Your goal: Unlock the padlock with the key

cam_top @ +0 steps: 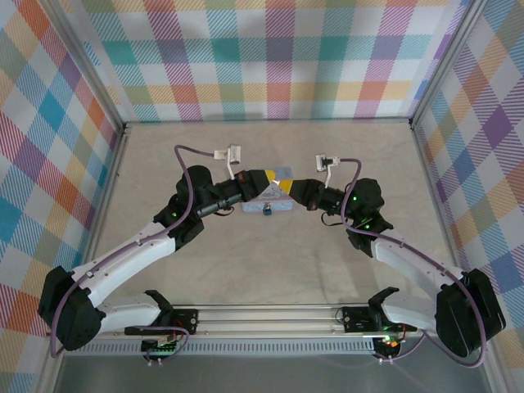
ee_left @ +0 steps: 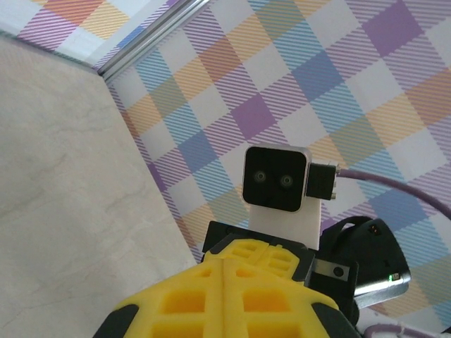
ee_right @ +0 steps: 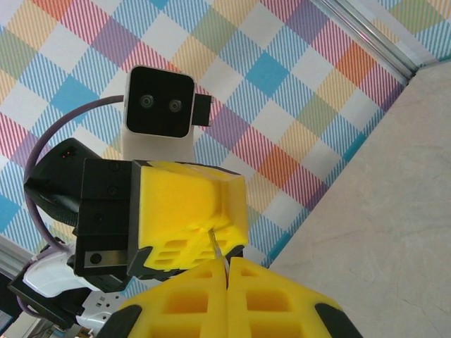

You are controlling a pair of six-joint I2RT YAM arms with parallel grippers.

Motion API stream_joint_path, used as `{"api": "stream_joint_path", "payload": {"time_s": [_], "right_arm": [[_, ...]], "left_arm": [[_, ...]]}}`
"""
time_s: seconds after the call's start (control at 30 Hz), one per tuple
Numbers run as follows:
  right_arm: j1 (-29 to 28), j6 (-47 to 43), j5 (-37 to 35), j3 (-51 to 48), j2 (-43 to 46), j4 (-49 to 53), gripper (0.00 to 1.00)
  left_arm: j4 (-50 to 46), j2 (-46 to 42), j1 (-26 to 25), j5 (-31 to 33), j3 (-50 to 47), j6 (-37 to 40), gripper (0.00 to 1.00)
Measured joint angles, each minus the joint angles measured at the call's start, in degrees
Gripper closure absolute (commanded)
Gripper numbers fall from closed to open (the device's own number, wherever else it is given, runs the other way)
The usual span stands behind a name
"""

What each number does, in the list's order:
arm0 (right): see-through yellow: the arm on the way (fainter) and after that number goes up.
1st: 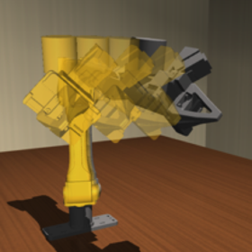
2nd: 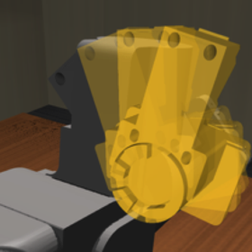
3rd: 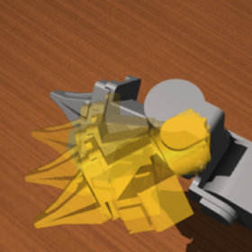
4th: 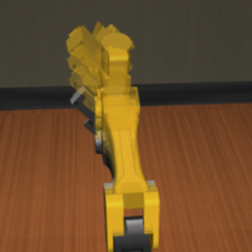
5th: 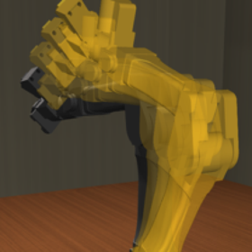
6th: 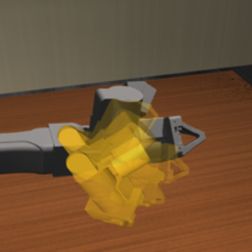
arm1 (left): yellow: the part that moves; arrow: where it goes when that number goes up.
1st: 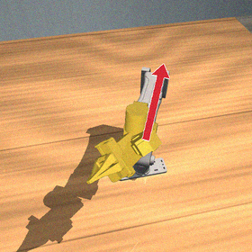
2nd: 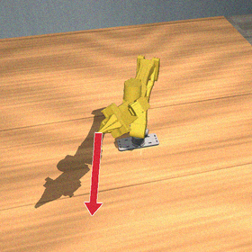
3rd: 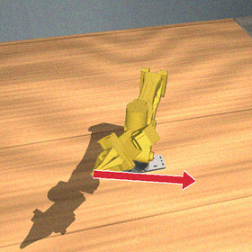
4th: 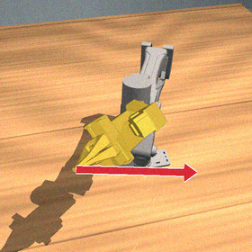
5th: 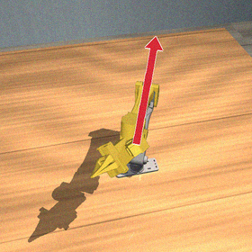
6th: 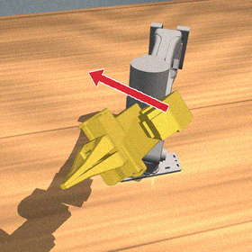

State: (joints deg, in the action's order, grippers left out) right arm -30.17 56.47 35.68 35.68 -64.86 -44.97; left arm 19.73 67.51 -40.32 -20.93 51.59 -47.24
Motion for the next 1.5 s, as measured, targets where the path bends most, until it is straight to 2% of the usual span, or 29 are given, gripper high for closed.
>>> {"api": "stream_joint_path", "payload": {"time_s": [0.1,0.17,0.2,0.33,0.63,0.83,0.93,1.23,1.4,1.43,1.5], "right_arm": [[0.0,0.0,0.0,0.0,0.0,0.1,1.00],[0.0,-0.3,0.0,0.0,0.0,0.4,1.00],[0.0,-0.5,0.0,0.0,0.1,0.8,1.00],[0.0,-2.8,-0.4,0.0,1.8,5.7,1.00],[1.4,-11.9,-4.3,2.3,7.3,23.2,1.00],[2.0,-18.9,-10.0,4.7,7.0,33.7,1.00],[2.5,-22.2,-12.6,6.6,4.5,36.5,1.00],[5.7,-28.8,-18.1,15.8,-11.6,38.3,1.00],[7.2,-30.9,-18.7,26.9,-24.5,38.2,1.00],[7.4,-31.1,-18.7,29.5,-27.3,38.0,1.00],[7.7,-31.7,-18.6,33.9,-32.5,37.8,1.00]], "left_arm": [[-0.1,0.0,0.0,0.0,0.0,0.1,0.99],[-0.4,0.0,0.0,0.5,0.0,0.5,0.67],[-0.8,-0.1,0.0,0.8,0.0,0.6,0.60],[-5.8,-0.7,0.0,4.0,0.0,1.9,0.46],[-16.1,-4.5,0.0,9.6,-2.0,4.5,0.39],[-18.6,-5.0,0.0,11.6,-8.2,4.2,0.33],[-19.5,-4.2,0.0,12.7,-10.6,3.6,0.27],[-19.3,2.5,0.0,14.2,-11.2,3.5,0.15],[-17.6,5.1,-0.1,14.2,-11.3,3.1,0.10],[-16.9,5.1,-0.2,14.2,-11.5,3.1,0.01],[-15.5,5.2,-0.3,14.2,-12.1,2.8,0.00]]}}
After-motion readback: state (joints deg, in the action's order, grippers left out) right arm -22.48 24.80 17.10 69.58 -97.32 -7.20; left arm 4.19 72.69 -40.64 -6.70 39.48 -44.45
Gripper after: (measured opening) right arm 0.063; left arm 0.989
